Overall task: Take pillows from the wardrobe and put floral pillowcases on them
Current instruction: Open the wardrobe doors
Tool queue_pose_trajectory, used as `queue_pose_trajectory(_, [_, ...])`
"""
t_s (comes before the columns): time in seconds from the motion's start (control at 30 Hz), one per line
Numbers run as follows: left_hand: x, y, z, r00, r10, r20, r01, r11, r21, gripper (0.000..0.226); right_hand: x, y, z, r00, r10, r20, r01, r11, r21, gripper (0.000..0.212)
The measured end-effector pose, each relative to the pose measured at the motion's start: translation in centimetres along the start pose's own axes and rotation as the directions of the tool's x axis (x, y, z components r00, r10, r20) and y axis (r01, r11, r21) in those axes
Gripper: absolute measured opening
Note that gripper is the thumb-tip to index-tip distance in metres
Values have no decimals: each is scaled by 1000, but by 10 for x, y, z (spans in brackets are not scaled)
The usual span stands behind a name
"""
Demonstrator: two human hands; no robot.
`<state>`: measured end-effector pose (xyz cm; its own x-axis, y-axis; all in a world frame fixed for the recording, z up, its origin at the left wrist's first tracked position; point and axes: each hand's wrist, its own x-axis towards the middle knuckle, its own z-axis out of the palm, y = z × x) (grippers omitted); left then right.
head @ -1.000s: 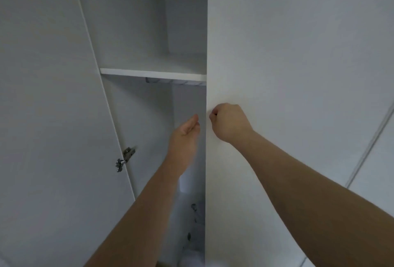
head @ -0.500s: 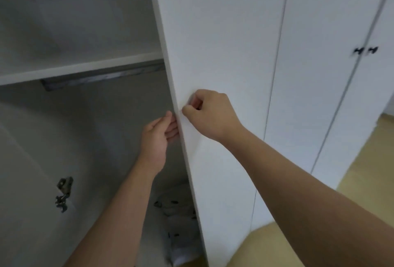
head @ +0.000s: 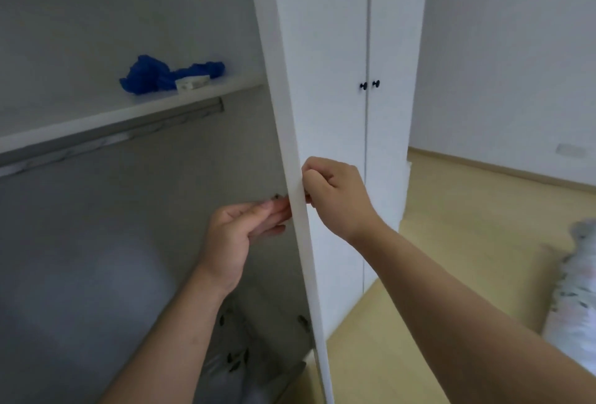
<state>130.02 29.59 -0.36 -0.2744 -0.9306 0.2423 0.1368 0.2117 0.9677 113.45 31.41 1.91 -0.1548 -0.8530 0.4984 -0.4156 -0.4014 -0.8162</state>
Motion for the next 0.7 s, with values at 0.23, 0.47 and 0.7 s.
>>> queue_pose_trajectory(0.23, [31, -8, 48, 971, -32, 238, 18, 998, 63, 27, -7, 18, -47, 968, 110, -225, -122, 992, -41, 40])
queue_pose_trajectory(0.47, [69, -21, 95, 936, -59, 347, 66, 998, -9, 25, -12, 36, -77, 879, 180, -442, -221, 974, -43, 47])
queue_pose_trajectory(0.7, [98, -34, 131, 899, -116, 423, 151, 987, -49, 31, -5, 55, -94, 798, 131, -588, -360, 886, -291, 40])
